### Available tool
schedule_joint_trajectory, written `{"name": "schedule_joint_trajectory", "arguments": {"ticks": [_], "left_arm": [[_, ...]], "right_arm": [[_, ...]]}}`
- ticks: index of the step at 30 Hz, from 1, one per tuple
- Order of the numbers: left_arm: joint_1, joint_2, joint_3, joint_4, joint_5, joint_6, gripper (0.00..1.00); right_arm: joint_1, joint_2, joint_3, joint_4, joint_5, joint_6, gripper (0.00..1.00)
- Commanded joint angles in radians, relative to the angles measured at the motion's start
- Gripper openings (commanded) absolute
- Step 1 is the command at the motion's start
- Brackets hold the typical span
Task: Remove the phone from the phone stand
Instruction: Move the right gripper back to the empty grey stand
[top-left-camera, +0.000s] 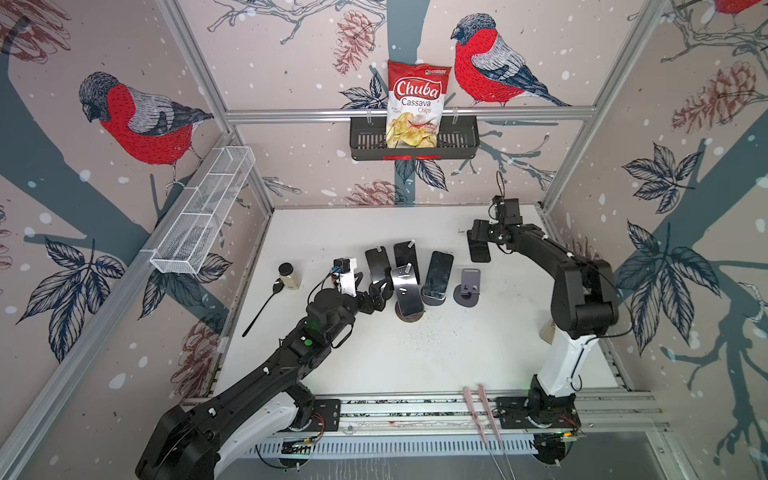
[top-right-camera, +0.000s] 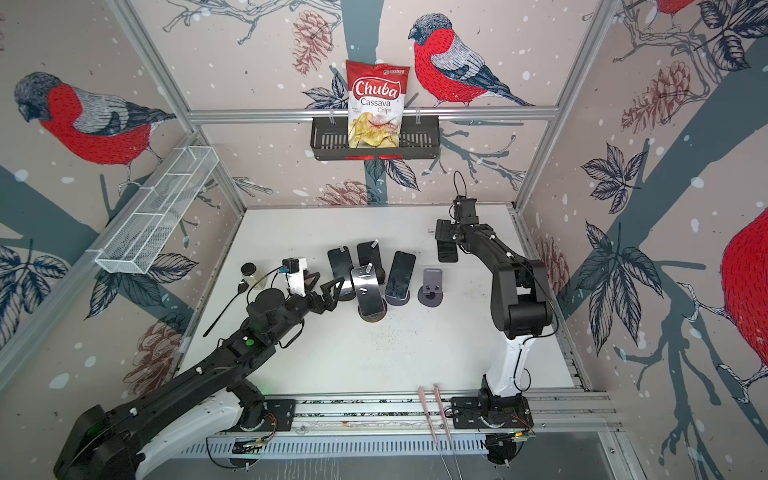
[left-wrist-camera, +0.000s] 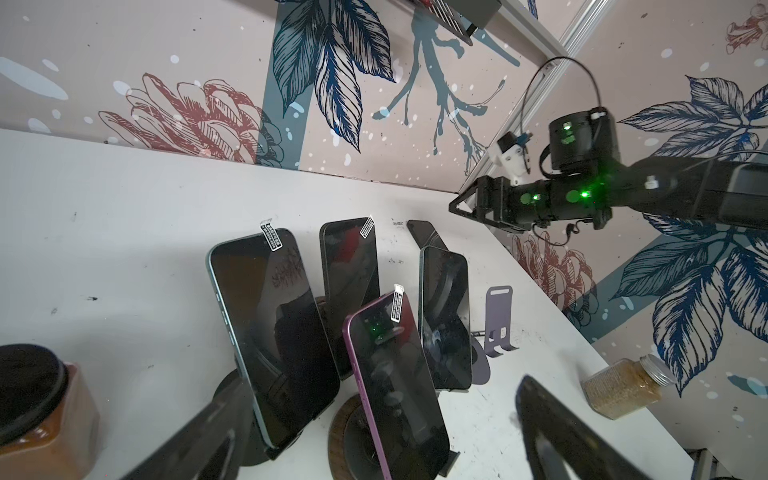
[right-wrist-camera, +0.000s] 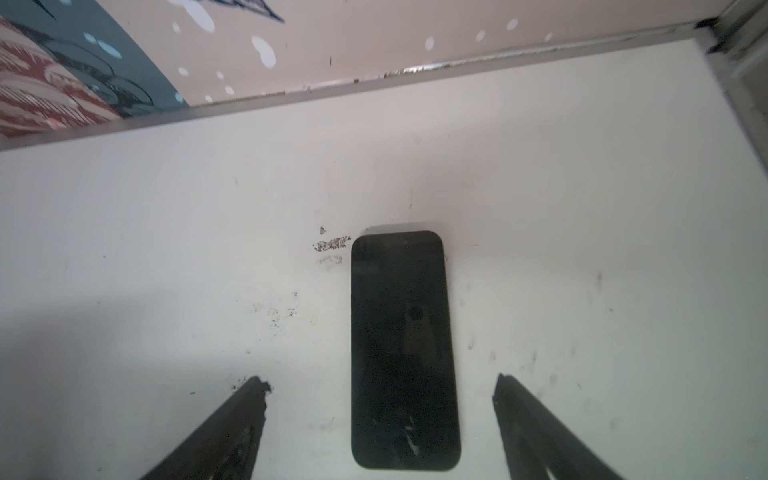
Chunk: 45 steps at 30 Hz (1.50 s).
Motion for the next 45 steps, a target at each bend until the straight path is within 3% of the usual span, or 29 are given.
{"name": "schedule_joint_trajectory", "arguments": {"ticks": [1, 5, 7, 13, 19, 31, 38, 45], "left_arm": [[0.000, 0.004, 0.014, -0.013, -0.020, 0.011, 0.97], [0.000, 0.009, 0.016, -0.015, -0.021, 0.008, 0.97], [0.000, 0.016, 0.014, -0.011, -0.020, 0.000, 0.97], [0.000, 0.044, 0.019, 0.000, -0.009, -0.004, 0.97], [0.000, 0.060, 0.023, 0.026, 0.015, 0.002, 0.97], [0.000, 0.073, 0.019, 0.046, 0.025, -0.030, 0.97], [0.000, 0.067, 0.019, 0.041, 0.030, -0.029, 0.97], [0.001, 0.058, 0.016, 0.038, 0.025, -0.026, 0.97]], "right_arm": [[0.016, -0.093, -0.083, 0.036, 0.061, 0.087, 0.88], [0.053, -0.232, -0.211, 0.054, 0.078, 0.131, 0.88], [0.089, -0.302, -0.265, 0.043, 0.117, 0.147, 1.00], [0.200, -0.483, -0.407, 0.016, 0.179, 0.159, 0.99], [0.291, -0.556, -0.501, -0.053, 0.265, 0.201, 0.99], [0.344, -0.575, -0.588, -0.039, 0.216, 0.230, 0.99], [0.373, -0.523, -0.579, -0.011, 0.234, 0.244, 0.99], [0.377, -0.486, -0.574, 0.003, 0.292, 0.259, 0.93]]}}
